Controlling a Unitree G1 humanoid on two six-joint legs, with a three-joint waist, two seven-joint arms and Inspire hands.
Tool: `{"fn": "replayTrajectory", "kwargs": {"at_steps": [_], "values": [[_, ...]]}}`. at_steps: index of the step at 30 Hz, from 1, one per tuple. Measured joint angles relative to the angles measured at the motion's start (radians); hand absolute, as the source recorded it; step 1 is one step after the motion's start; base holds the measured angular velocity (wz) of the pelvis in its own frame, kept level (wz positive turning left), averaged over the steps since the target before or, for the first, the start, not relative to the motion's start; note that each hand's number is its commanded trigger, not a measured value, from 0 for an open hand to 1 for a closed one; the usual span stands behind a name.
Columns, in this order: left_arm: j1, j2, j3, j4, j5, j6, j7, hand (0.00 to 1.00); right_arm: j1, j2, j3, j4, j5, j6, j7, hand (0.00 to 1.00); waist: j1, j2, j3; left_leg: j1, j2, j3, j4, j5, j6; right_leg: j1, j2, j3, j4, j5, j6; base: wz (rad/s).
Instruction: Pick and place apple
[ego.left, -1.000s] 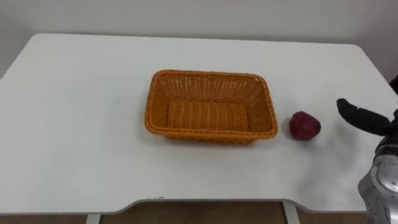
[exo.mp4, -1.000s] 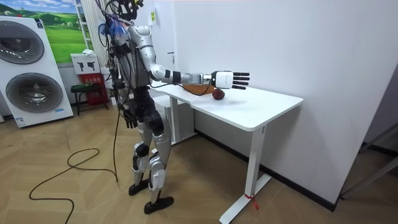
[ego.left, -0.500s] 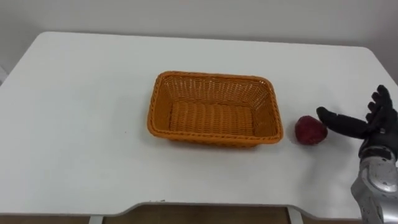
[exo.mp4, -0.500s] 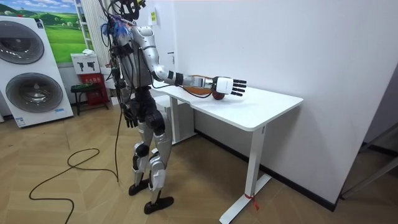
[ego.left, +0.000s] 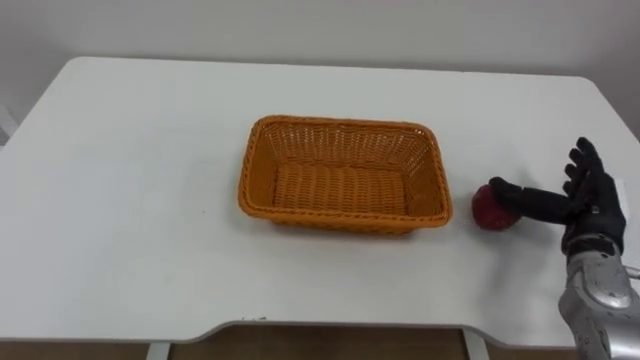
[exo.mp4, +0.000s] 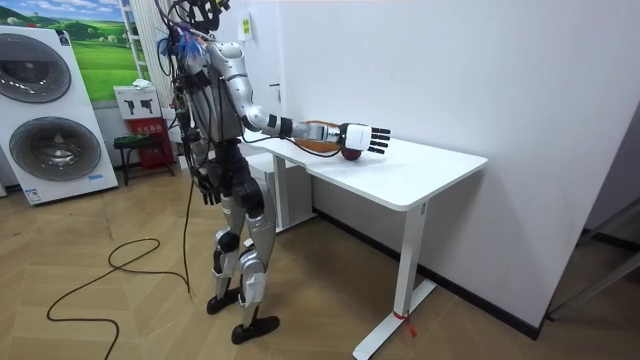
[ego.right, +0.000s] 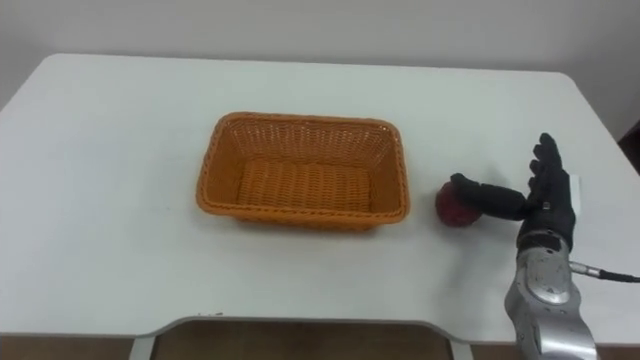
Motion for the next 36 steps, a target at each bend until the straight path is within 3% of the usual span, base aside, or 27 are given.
{"fn": "replayTrajectory", "kwargs": {"at_steps": [20, 30, 36], "values": [[-0.014, 0.000, 0.000, 0.038, 0.020, -0.001, 0.003, 0.00, 0.001, 0.004, 0.009, -0.059, -0.128, -0.009, -0.050, 0.00, 0.012, 0.000, -0.0047, 0.002, 0.000, -0.001, 0.001, 0.000, 0.000, 0.007, 0.000, -0.001, -0.001, 0.000, 0.000, 0.00], [-0.016, 0.000, 0.000, 0.049, 0.019, 0.004, 0.001, 0.00, 0.002, 0.004, 0.021, -0.063, -0.157, -0.009, -0.012, 0.00, 0.012, -0.002, -0.0041, 0.000, -0.001, -0.002, 0.003, 0.000, 0.000, 0.007, -0.001, -0.002, -0.001, 0.000, 0.000, 0.00], [-0.017, -0.001, -0.015, 0.049, 0.019, 0.003, 0.001, 0.00, 0.023, 0.004, 0.082, -0.063, -0.197, -0.009, 0.022, 0.00, 0.012, 0.000, -0.0036, -0.001, -0.001, -0.003, 0.003, 0.000, 0.000, 0.007, -0.001, -0.002, -0.003, 0.000, 0.000, 0.00]]}}
